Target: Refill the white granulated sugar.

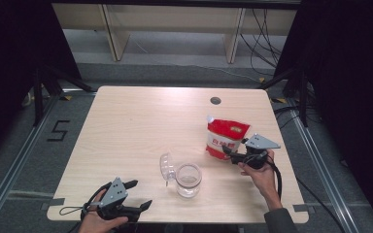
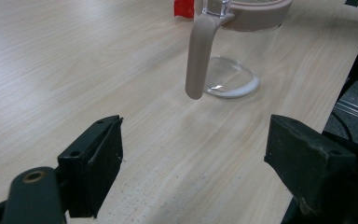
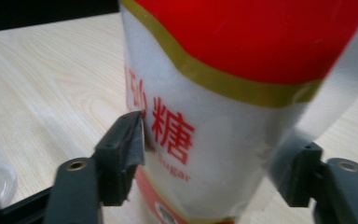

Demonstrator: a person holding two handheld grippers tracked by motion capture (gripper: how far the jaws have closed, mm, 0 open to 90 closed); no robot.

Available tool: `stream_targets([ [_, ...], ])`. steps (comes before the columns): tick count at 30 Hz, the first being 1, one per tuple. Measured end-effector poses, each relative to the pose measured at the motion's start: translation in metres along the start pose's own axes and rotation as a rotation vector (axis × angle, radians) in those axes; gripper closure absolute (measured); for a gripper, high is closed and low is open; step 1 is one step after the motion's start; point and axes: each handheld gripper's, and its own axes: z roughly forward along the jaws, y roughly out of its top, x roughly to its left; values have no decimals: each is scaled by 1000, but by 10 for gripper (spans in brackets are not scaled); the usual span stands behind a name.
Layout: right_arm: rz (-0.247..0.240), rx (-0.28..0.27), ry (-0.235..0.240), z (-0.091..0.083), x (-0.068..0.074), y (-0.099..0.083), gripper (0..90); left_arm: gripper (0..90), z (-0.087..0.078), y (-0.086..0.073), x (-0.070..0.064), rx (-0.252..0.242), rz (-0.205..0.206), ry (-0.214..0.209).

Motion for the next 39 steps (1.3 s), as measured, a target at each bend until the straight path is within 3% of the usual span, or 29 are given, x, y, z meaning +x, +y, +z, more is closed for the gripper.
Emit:
stream_targets([
  [1,22,20,0,-1,3,2,384,187,0,0,-1,-1,-9,-2],
  [2,34,39,-30,-3,12,5,413,187,0,0,0,-4,3,2],
  [9,58,53,-87,-7,23,6,436,187,-1,0,1,9,0,15],
  [10,96,66,-95,-8,28,7,440,187,-1,0,1,8,3,15],
  [13,83,56,-131,-8,31,8,443,187,-1,0,1,8,-3,17],
  [14,104,64,-130,-8,34,8,444,187,0,-1,1,2,-8,13],
  [16,86,60,-163,-7,40,9,446,187,1,-1,1,7,-9,7],
  [17,63,64,-157,-7,40,9,446,187,1,0,1,8,-9,6],
  [19,70,55,-151,-8,39,7,446,187,1,0,0,-1,-16,5],
  [20,99,55,-144,-9,40,6,442,187,1,0,1,4,-9,5],
  [21,73,29,-139,-8,35,3,436,187,1,0,1,4,-9,4],
  [22,85,12,-118,-8,33,0,422,187,1,0,1,1,-7,8],
  [25,59,-27,-74,-1,26,-6,329,187,0,0,2,-1,20,2],
  [26,59,-27,-74,-1,26,-6,329,187,1,-1,0,-2,-10,4],
  [27,55,-32,-72,1,25,-8,314,187,1,-1,0,4,-4,5],
  [28,60,-38,-26,8,23,-10,285,186,1,-1,0,-1,-8,3],
  [33,65,-77,-19,17,23,-13,209,187,0,0,0,0,-5,2],
  [36,64,-72,-12,19,25,-14,155,187,1,0,-1,-9,-8,2],
  [39,57,-99,-7,22,25,-14,162,187,1,-1,0,-2,-2,2],
])
